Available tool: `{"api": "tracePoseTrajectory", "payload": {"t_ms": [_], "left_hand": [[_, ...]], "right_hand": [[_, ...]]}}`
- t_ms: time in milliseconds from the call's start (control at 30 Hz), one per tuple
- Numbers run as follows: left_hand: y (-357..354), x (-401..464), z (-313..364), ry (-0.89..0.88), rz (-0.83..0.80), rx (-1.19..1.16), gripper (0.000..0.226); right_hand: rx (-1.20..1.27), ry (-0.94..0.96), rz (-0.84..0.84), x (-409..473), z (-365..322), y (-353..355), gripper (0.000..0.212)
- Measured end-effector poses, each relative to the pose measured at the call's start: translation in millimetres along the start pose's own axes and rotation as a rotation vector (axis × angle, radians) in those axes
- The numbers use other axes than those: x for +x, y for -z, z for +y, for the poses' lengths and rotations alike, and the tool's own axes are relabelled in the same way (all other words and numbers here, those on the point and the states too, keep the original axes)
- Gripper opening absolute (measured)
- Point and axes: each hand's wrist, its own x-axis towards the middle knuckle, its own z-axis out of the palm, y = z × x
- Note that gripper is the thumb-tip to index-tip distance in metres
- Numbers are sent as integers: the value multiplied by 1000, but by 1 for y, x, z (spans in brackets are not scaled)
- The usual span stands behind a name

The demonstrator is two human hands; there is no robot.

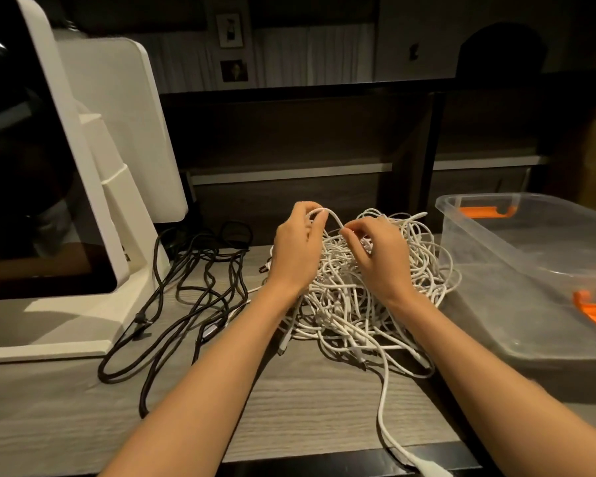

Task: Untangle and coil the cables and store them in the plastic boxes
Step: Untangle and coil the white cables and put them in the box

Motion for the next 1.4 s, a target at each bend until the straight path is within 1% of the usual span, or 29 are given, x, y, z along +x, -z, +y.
{"api": "tracePoseTrajectory", "payload": {"t_ms": [67, 133, 200, 267, 367, 433, 500, 567, 633, 667, 733, 800, 833, 933, 1033, 1133, 1200, 1300, 1400], "left_hand": [[6, 4, 6, 84, -97, -168, 27], [9, 6, 7, 100, -231, -266, 34], [10, 7, 7, 129, -286, -331, 36], [10, 6, 9, 174, -250, -404, 35], [11, 4, 11, 238, -206, -520, 38], [14, 3, 13, 284, -211, -698, 42], [17, 2, 17, 346, -216, -971, 44], [20, 2, 20, 449, -206, -1207, 45], [22, 2, 18, 573, -177, -1330, 46], [23, 3, 15, 621, -160, -1341, 46], [23, 6, 9, 662, -136, -1248, 45], [20, 8, 7, 640, -143, -1080, 42], [18, 7, 8, 603, -157, -968, 40], [10, 4, 10, 434, -226, -557, 36], [8, 3, 8, 334, -299, -358, 40], [8, 3, 9, 282, -357, -282, 53], [9, 2, 9, 297, -423, -276, 61], [10, 1, 8, 300, -587, -316, 64], [11, 0, 9, 298, -667, -344, 64]], "right_hand": [[168, -70, -37, 1, -3, 1, 10], [293, -127, -71, 1, -5, 3, 8], [368, -172, -125, 1, -5, 5, 7], [343, -202, -219, 3, -2, 5, 6], [183, -218, -315, 5, 5, 0, 4], [107, -242, -321, 6, 10, -2, 7], [71, -277, -306, 6, 14, -3, 10], [55, -321, -296, 6, 15, -3, 9], [32, -329, -283, 5, 14, -6, 7], [60, -327, -252, 4, 13, -7, 8], [205, -310, -125, 4, 10, -5, 6], [295, -253, -16, 5, 5, 1, 5], [305, -215, 1, 5, 2, 3, 7], [331, -97, -45, 5, -9, 9, 9], [342, -39, -67, 6, -14, 10, 7], [320, -18, -36, 8, -15, 10, 10], [313, -44, -56, 9, -16, 10, 14], [390, -150, -122, 11, -16, 12, 17], [482, -265, -190, 9, -13, 13, 17]]}}
